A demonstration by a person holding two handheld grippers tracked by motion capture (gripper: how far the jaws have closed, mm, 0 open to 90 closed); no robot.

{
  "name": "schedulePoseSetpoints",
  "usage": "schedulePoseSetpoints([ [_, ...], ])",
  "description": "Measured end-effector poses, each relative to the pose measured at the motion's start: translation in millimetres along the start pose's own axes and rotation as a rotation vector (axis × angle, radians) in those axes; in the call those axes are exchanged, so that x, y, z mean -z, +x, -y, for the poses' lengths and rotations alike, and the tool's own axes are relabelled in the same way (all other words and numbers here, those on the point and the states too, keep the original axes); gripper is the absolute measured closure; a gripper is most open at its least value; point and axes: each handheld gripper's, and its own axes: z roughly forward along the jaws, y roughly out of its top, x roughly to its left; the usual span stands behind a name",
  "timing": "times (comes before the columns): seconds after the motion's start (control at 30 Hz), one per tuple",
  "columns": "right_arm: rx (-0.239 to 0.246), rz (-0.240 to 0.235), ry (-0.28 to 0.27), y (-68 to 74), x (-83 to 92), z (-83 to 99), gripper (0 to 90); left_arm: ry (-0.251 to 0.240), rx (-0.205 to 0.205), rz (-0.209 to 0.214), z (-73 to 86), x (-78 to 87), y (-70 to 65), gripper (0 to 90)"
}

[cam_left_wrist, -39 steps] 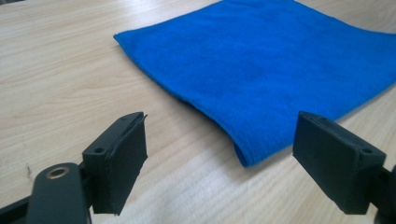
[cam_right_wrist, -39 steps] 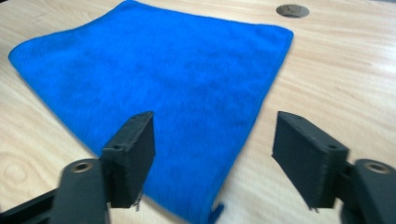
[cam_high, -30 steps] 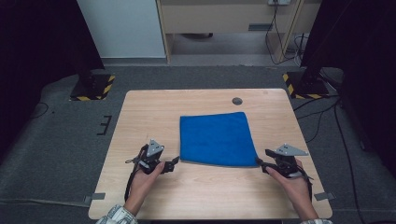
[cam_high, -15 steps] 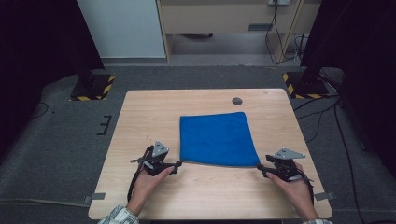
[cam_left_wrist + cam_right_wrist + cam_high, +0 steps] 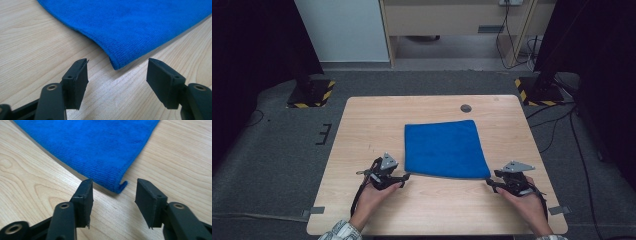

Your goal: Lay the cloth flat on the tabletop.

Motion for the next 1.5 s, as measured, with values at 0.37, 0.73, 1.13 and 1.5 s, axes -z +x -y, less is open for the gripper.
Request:
schedulePoseSetpoints([
  [0.37, 0.02, -0.029, 0.011, 5.6, -8.0, -2.7, 71.2, 0.032, -0.022, 0.003, 0.7, -6.4, -2.2, 38.1],
  [0.73, 0.04, -0.103, -0.012, 11.3, -1.1, -5.0, 88.7, 0.044, -0.033, -0.003, 0.8, -9.5, -2.6, 40.4],
  [1.13, -0.002, -0.074, 0.002, 4.7, 1.0, -1.5, 57.6, 0.054, -0.036, -0.037, -1.5, -17.3, 1.7, 46.8],
  [1.5, 0.017, -0.111, 0.01, 8.5, -7.5, -3.2, 73.0, 0.036, -0.049, -0.017, -4.9, -19.3, 2.1, 68.4],
])
